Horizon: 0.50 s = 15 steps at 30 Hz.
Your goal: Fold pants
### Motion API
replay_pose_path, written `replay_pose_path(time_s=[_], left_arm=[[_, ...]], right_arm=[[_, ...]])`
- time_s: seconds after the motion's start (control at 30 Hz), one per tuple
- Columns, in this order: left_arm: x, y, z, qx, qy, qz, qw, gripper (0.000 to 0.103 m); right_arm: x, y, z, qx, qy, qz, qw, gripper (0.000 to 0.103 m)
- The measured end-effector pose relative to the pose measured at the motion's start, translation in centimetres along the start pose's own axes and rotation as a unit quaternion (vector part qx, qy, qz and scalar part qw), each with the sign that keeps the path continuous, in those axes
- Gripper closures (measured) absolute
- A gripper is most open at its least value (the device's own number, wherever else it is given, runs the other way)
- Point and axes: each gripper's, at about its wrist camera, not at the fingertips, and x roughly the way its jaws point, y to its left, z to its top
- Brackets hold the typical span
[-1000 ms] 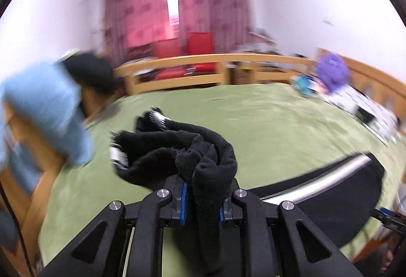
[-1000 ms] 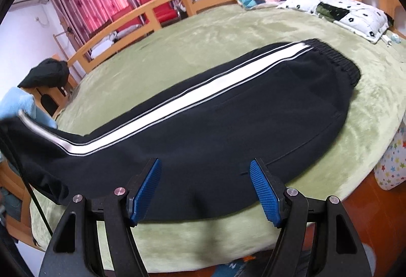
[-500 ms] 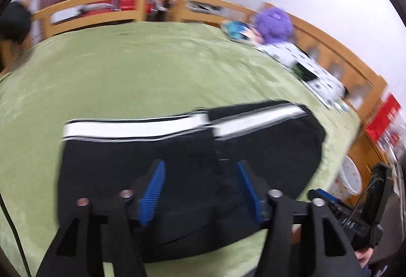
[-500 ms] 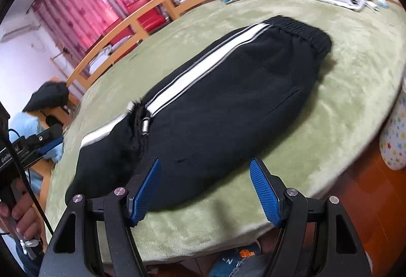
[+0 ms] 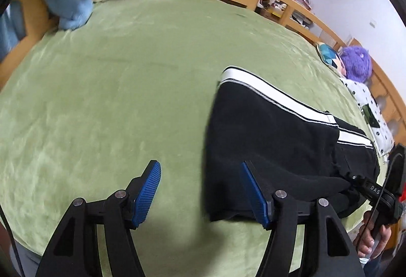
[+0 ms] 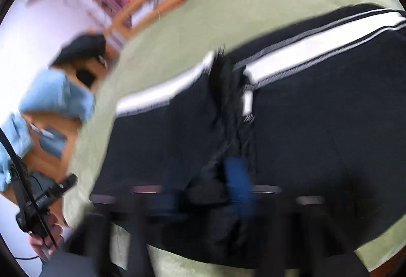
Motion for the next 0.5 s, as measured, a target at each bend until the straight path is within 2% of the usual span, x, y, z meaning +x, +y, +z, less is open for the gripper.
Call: replay_pose_path(time_s=[0.03,0.07,0.17,0.2,0.27,0.37,0.43,0.47,0.5], left_arm=[[0.0,-0.1,0.0,0.000,-0.001,-0.001,1.0000,0.040],[0.0,0.0,-0.1,0.002,-0.003,-0.006,1.0000,0.040],[0.1,0.0,-0.3,0.008,-0.011,-0.038,0.9992,0.040],[0.2,0.3,-0.3,0.008,-0.008,-0.047,0.9988,0.040],[0.8,0.3,-0.3,0.007,-0.001,-0.065,0.9978,0.040],[2.7,0.1,-0.4,0.001,0.024,-0.087,0.9959,0.040],[4.0,0.1,-0.7,0.006,0.049,-0.086,0.9951,0.040],[4.9,0.0,-1.0,0.009,0.065,-0.078,0.9948,0.040],[5.7,0.1,-1.4,0.012,0.077,-0.072,0.9944,0.039]], right_arm=[[-0.4,0.7,0.0,-0.019,-0.013,-0.013,1.000,0.087],[-1.3,0.9,0.1,-0.024,-0.029,-0.008,0.999,0.089],[-5.6,1.2,-0.5,-0.021,-0.072,0.049,0.996,0.092],[-6.2,1.3,-1.0,-0.026,-0.072,0.041,0.996,0.092],[-5.6,1.3,-2.5,-0.040,-0.049,0.001,0.998,0.092],[-2.3,0.3,-4.7,-0.038,0.007,-0.038,0.999,0.091],[-2.5,0.3,-5.2,-0.039,-0.008,-0.032,0.999,0.086],[-2.9,0.5,-4.9,-0.042,-0.007,-0.027,0.999,0.075],[-3.5,0.6,-4.7,-0.046,-0.005,-0.021,0.999,0.052]])
